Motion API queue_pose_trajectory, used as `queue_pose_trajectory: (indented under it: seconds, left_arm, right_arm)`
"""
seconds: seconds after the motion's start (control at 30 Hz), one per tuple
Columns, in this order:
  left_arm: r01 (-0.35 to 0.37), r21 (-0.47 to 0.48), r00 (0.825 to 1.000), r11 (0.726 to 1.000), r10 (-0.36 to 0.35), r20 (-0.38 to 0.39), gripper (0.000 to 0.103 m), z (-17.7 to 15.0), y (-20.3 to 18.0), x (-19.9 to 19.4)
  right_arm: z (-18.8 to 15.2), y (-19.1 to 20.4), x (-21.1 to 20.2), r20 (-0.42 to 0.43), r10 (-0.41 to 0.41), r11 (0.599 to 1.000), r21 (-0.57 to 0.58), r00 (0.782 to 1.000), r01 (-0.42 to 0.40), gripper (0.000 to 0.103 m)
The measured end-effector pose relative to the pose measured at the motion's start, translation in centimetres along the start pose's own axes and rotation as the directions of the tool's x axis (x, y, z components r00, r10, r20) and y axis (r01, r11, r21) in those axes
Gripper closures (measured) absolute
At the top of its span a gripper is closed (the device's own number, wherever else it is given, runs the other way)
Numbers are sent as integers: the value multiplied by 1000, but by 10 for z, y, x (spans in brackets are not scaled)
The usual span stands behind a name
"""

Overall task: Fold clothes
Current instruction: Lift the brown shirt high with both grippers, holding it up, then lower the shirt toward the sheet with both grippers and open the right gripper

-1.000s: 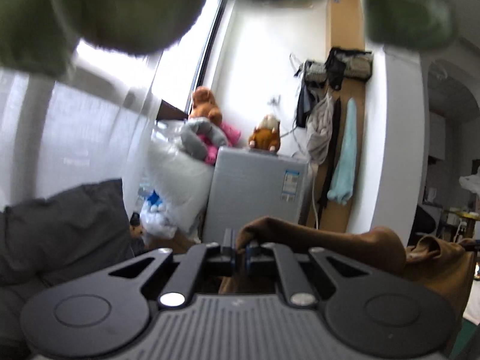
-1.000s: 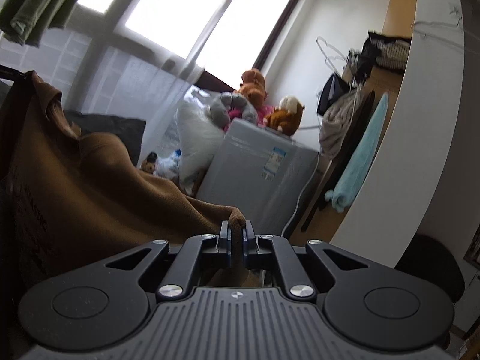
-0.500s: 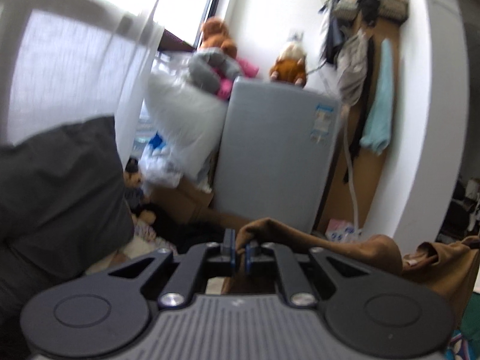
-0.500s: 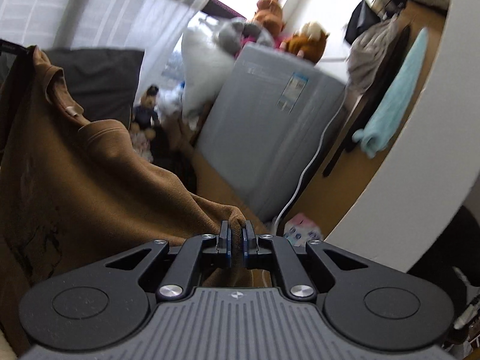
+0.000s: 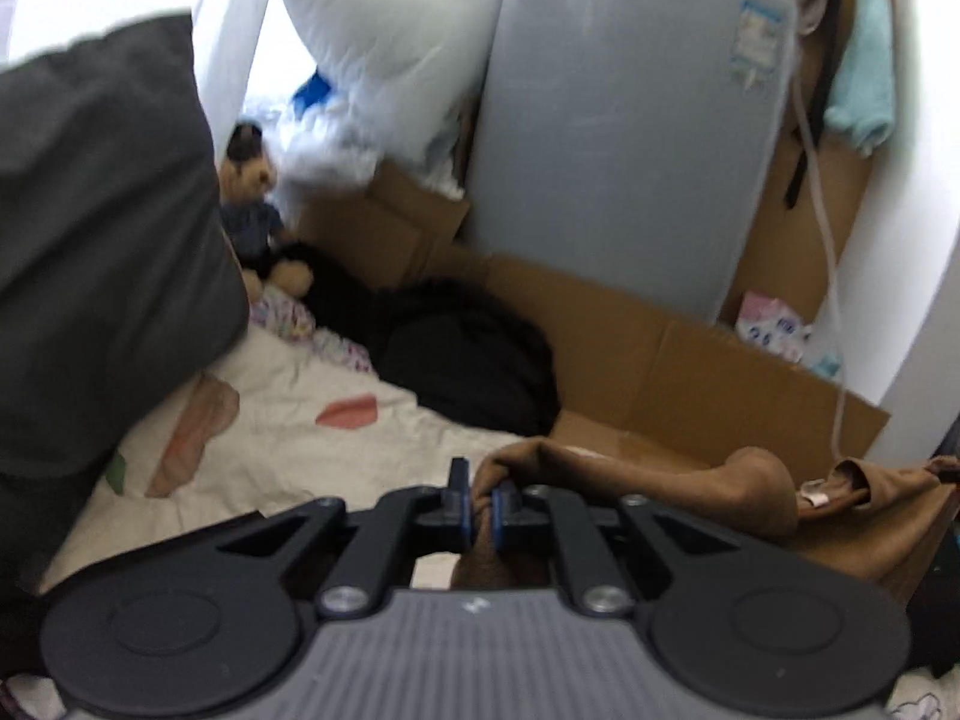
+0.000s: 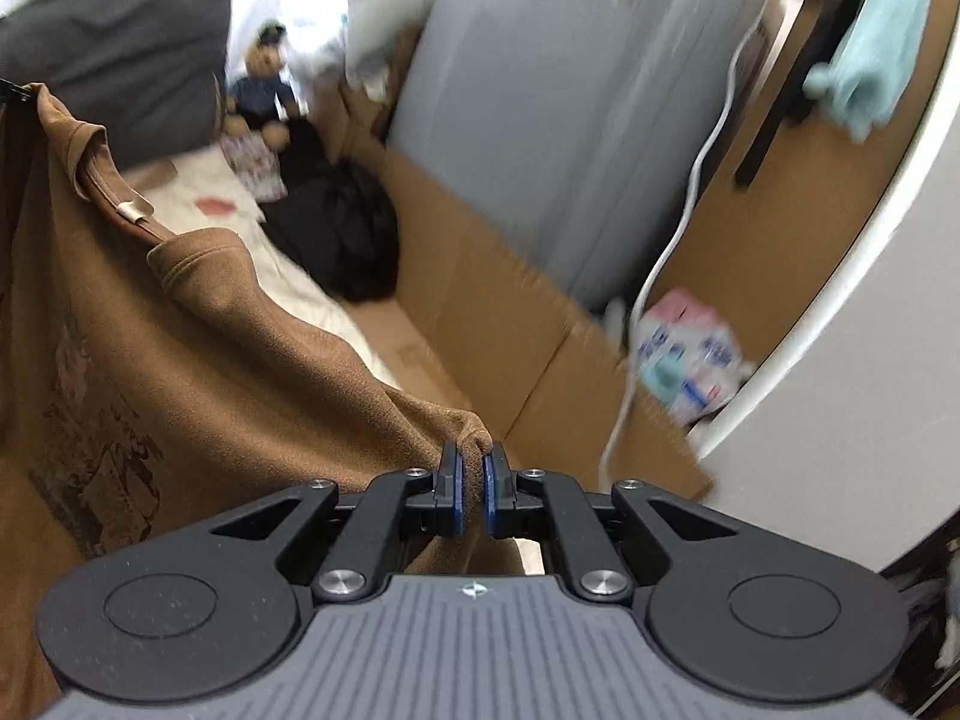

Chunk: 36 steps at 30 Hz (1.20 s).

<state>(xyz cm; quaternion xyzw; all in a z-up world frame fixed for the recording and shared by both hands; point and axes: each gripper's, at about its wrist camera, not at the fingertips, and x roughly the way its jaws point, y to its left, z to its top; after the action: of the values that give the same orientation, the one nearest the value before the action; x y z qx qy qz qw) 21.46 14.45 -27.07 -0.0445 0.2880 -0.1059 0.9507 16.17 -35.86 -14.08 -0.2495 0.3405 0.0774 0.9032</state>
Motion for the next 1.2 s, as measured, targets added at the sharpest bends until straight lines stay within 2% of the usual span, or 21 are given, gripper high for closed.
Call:
queue_pose_trajectory:
  seconds: [0.17, 0.5, 0.87, 1.2]
  left_arm:
    - [-6, -13, 999, 1000, 6, -31, 96, -1, 16, 57]
    - [-10, 5, 995, 1000, 10, -96, 96, 5, 11, 140]
    - [-34, 22, 986, 999, 37, -160, 96, 8, -6, 206]
    - [-81, 42, 974, 996, 87, -209, 96, 9, -6, 250]
  right_arm:
    - [5, 6, 66, -38, -28, 999, 22, 999, 29, 95]
    - [9, 2, 149, -68, -83, 995, 54, 994, 86, 95]
    - [-7, -17, 212, -61, -141, 984, 104, 988, 146, 95]
    - [-22, -14, 252, -59, -142, 988, 48, 988, 145, 95]
